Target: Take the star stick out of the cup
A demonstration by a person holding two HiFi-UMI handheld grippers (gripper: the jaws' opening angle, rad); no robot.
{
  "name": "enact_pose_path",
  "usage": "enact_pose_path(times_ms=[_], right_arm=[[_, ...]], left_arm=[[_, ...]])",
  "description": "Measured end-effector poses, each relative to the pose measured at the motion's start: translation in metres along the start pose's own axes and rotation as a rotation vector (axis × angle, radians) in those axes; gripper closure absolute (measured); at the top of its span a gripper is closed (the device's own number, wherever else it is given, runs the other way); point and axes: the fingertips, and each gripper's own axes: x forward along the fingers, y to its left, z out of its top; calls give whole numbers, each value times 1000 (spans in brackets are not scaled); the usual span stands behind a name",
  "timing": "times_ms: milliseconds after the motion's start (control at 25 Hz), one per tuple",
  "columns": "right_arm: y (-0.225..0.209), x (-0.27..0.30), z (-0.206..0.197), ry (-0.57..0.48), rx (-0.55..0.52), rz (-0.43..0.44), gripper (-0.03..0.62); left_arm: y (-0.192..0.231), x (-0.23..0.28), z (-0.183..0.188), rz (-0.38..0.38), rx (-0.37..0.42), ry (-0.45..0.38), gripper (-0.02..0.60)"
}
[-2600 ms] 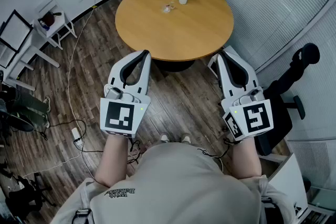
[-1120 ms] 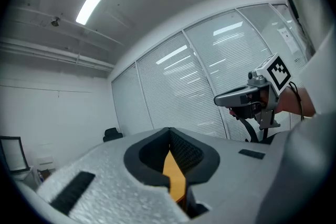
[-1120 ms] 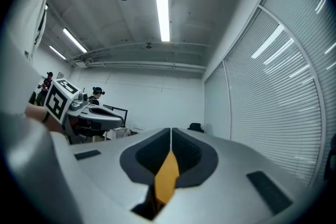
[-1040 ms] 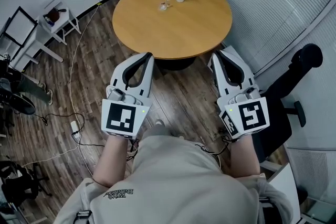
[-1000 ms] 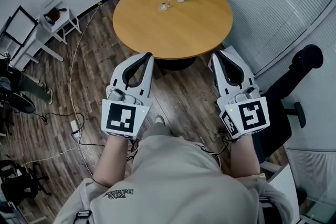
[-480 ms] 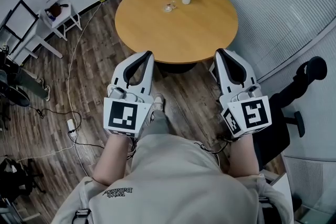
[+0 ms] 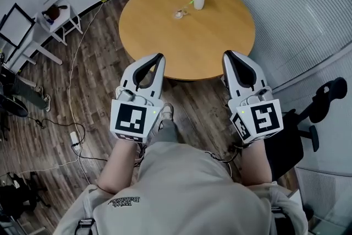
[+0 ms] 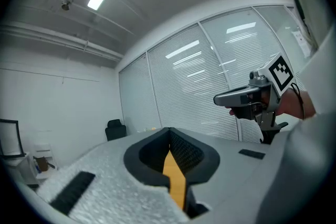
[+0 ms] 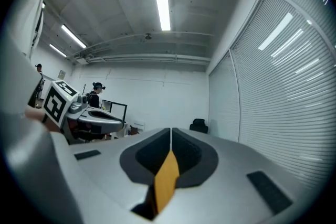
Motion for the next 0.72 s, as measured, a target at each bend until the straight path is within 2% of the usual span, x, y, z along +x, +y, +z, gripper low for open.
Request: enact_pose_path(times_ms=[160,320,440,720], right_arm=[[-9,42,1,5,0,-11,560],[-18,85,-6,34,14,-21,560],[-27,119,-9,49,20,-29,560],[-31,187,-12,85,6,-65,560]], left_arm=[[29,28,-5,-30,0,11,561],[62,57,-14,-57,-37,26,561],[89,82,-18,-65,-17,32,561],[142,124,-31,-116,-30,29,561]])
